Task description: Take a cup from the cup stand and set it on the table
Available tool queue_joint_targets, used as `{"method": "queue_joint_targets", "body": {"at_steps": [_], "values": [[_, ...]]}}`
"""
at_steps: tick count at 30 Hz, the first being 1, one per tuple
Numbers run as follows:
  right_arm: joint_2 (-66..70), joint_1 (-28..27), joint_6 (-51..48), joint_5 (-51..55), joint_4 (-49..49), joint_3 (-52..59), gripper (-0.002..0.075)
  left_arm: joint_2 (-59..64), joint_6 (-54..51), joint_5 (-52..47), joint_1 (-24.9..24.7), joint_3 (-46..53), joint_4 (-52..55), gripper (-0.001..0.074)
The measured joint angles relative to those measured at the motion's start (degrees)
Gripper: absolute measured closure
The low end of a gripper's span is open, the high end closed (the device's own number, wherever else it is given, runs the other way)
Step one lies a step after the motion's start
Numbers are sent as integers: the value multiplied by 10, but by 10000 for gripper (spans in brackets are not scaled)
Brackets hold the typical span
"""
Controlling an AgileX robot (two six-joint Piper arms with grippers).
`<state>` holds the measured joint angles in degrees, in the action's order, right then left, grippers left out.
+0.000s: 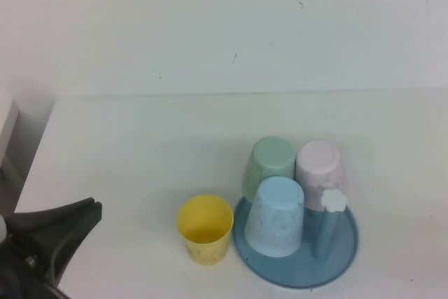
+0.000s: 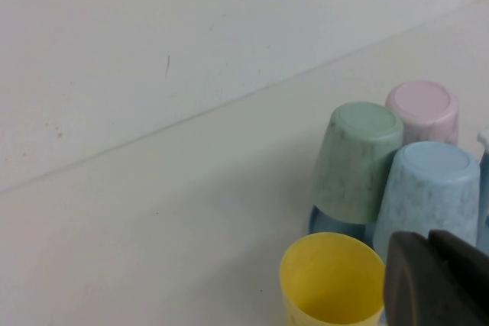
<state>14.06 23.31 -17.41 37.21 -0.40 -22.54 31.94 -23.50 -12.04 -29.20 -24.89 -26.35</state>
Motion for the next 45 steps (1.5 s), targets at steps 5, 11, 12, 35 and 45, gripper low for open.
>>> {"method": "queue_joint_targets", "body": {"at_steps": [5, 11, 12, 35, 45], "values": [[0, 0, 1, 5, 11, 0, 726, -6, 1, 12, 0, 8, -1, 736], [0, 0, 1, 19, 20, 0, 726, -7, 0, -3, 0, 8, -2, 736], [0, 0, 1, 20, 20, 0, 726, -7, 0, -7, 0, 8, -2, 736], [0, 0, 1, 34, 24, 0, 726, -96, 31, 19, 61, 49, 86, 736], [0, 0, 1, 34, 25, 0, 726, -264, 208, 105, 185, 205, 195, 736]]}}
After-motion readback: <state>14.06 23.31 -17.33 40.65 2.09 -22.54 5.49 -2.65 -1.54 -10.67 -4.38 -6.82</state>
